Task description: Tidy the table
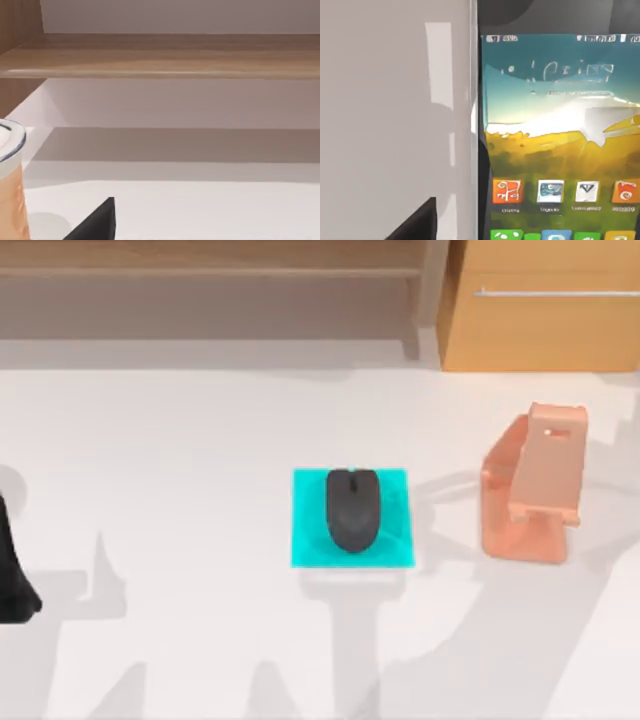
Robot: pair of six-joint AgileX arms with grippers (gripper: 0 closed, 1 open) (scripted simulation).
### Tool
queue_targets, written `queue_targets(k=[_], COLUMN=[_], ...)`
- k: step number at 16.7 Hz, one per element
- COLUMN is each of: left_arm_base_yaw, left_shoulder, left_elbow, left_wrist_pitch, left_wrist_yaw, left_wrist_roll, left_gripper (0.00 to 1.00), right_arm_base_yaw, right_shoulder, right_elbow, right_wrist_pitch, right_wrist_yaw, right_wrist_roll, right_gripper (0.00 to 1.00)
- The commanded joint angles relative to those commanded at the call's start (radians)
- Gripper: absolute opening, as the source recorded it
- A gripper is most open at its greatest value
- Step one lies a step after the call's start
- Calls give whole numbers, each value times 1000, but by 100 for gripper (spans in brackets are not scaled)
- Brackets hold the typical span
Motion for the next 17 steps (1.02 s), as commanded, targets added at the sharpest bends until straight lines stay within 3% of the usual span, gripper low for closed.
queue_targets(k=[5,10,17], left_arm_base_yaw=[0,0,0], left_shoulder=[0,0,0], left_elbow=[0,0,0], left_wrist_pitch=[0,0,0], left_wrist_yaw=[0,0,0], left_wrist_roll=[0,0,0], left_gripper=[100,100,100], right_arm_base_yaw=[1,1,1], right_shoulder=[41,46,46], right_elbow=[-110,-121,-121], right_wrist_pitch=[153,167,167], right_wrist_yaw=[1,1,1], right_wrist_roll=[1,2,2], right_gripper=[100,100,47])
